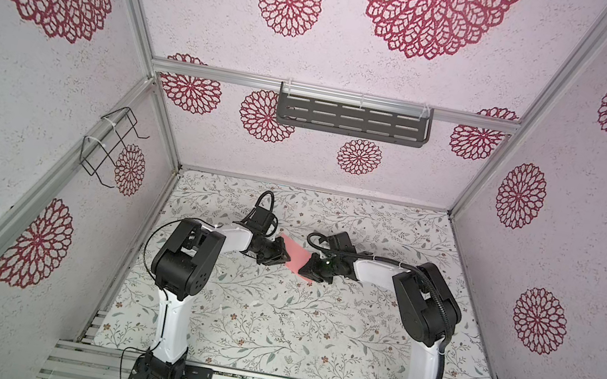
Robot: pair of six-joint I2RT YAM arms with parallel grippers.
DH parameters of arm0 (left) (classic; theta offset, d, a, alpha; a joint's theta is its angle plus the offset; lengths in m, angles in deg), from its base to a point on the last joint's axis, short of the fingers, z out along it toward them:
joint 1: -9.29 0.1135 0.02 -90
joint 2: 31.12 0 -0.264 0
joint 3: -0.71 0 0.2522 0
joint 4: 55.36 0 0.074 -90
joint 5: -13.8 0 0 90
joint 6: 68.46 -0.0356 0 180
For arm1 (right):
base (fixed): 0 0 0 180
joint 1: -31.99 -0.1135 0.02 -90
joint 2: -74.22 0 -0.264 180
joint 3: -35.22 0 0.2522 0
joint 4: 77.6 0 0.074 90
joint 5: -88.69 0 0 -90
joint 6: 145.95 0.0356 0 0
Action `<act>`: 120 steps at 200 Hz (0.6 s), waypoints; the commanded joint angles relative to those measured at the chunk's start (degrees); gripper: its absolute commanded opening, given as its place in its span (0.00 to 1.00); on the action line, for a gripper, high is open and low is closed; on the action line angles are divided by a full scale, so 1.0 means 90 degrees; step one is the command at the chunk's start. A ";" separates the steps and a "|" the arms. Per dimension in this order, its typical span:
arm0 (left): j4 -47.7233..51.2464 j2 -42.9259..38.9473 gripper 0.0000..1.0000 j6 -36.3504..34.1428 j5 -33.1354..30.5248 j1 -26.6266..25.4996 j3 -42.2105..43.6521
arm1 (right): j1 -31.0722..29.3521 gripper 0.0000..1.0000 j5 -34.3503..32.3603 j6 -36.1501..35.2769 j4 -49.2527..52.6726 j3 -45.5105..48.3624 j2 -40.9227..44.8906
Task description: Fold a paper plane with a square sheet of paper (pick it up from the middle)
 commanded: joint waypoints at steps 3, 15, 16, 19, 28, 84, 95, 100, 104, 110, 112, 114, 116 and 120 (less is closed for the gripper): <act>-0.0420 -0.0020 0.27 0.0210 -0.0136 0.0308 0.0458 | -0.0028 0.16 -0.0196 -0.0233 0.0469 -0.0049 -0.0090; -0.0628 0.0033 0.27 0.0282 -0.0112 0.0387 0.0560 | -0.0028 0.16 -0.0208 -0.0241 0.0479 -0.0050 -0.0119; -0.0638 0.0037 0.27 0.0287 -0.0117 0.0399 0.0564 | -0.0028 0.16 -0.0210 -0.0237 0.0479 -0.0048 -0.0120; -0.0667 0.0049 0.27 0.0295 -0.0127 0.0413 0.0584 | -0.0028 0.16 -0.0211 -0.0241 0.0479 -0.0047 -0.0121; -0.0729 0.0072 0.27 0.0307 -0.0156 0.0492 0.0621 | -0.0028 0.16 -0.0212 -0.0243 0.0489 -0.0047 -0.0139; -0.1041 0.0235 0.28 0.0032 -0.0045 0.0978 0.0835 | -0.0019 0.16 -0.0245 -0.0240 0.0450 0.0011 -0.0108; -0.1068 0.0272 0.28 -0.0025 -0.0045 0.1062 0.0877 | -0.0021 0.16 -0.0252 -0.0221 0.0423 0.0030 -0.0083; -0.1077 0.0282 0.28 -0.0055 -0.0035 0.1098 0.0871 | -0.0019 0.16 -0.0252 -0.0214 0.0411 0.0031 -0.0077; -0.1077 0.0285 0.28 -0.0073 -0.0035 0.1133 0.0875 | -0.0019 0.16 -0.0242 -0.0205 0.0402 0.0031 -0.0073; -0.1085 0.0292 0.28 -0.0086 -0.0070 0.1182 0.0881 | -0.0019 0.16 -0.0241 -0.0203 0.0387 0.0031 -0.0058; -0.1074 0.0294 0.28 -0.0088 -0.0085 0.1196 0.0876 | -0.0023 0.16 -0.0240 -0.0201 0.0378 0.0033 -0.0054; -0.1069 0.0294 0.28 -0.0096 -0.0091 0.1215 0.0873 | -0.0020 0.16 -0.0242 -0.0194 0.0368 0.0031 -0.0053; -0.1063 0.0287 0.28 -0.0110 -0.0098 0.1239 0.0874 | -0.0019 0.16 -0.0242 -0.0194 0.0359 0.0031 -0.0045; -0.1056 0.0285 0.28 -0.0130 -0.0103 0.1279 0.0865 | -0.0019 0.16 -0.0225 -0.0183 0.0331 0.0031 -0.0027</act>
